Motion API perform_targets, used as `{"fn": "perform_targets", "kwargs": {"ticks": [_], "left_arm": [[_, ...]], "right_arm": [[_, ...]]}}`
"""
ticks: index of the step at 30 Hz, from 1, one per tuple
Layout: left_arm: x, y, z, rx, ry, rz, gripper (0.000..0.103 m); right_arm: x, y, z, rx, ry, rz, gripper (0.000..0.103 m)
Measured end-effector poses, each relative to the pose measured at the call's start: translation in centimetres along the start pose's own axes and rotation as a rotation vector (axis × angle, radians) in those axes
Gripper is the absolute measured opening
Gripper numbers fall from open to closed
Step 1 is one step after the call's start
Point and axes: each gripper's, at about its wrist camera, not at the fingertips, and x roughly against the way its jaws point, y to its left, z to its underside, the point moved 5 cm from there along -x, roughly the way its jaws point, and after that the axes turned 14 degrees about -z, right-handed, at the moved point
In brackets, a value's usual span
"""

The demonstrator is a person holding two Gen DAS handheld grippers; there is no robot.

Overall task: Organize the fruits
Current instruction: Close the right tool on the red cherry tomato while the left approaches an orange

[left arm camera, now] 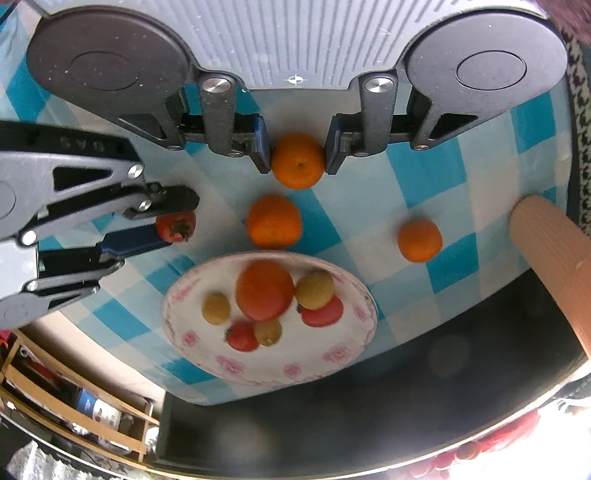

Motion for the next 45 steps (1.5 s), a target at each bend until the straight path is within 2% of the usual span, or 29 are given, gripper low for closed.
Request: {"fn": "perform_targets", "kwargs": {"ticks": [7, 12, 18, 24, 30, 41, 45], "left_arm": [[2.7, -0.8, 2.4, -0.008, 0.022, 0.012, 0.039], [4.1, -1.8, 4.4, -0.044, 0.042, 0.02, 0.039], [4.3, -2.9, 5.5, -0.081, 0.044, 0.01, 0.04], [4.3, -2.9, 5.7, -0.082, 0.037, 0.003, 0.042], [4.7, -2.8, 5.8, -0.062, 0.035, 0.006, 0.055], [4.5, -3.1, 5.6, -0.06, 0.032, -0.005, 0.055], [4.6, -3.2, 5.7, -0.058, 0.032, 0.002, 0.046]], "right_arm": [[2.4, 0.9, 2.2, 0.01, 0.028, -0.002, 0.043], [3.4, 2.2, 4.8, 0.033, 0.082, -0.007, 0.043], [3.9, 3.1, 7.1, 0.06, 0.108, 0.006, 0.043], [4.2, 2.9, 7.3, 0.058, 0.099, -0.002, 0.044], [4.3, 2.8, 7.3, 0.056, 0.093, -0.035, 0.049], [4.4, 2.6, 7.5, 0.054, 0.081, -0.041, 0.049], [4.4, 2.5, 7.2, 0.043, 0.072, -0.044, 0.049]]}}
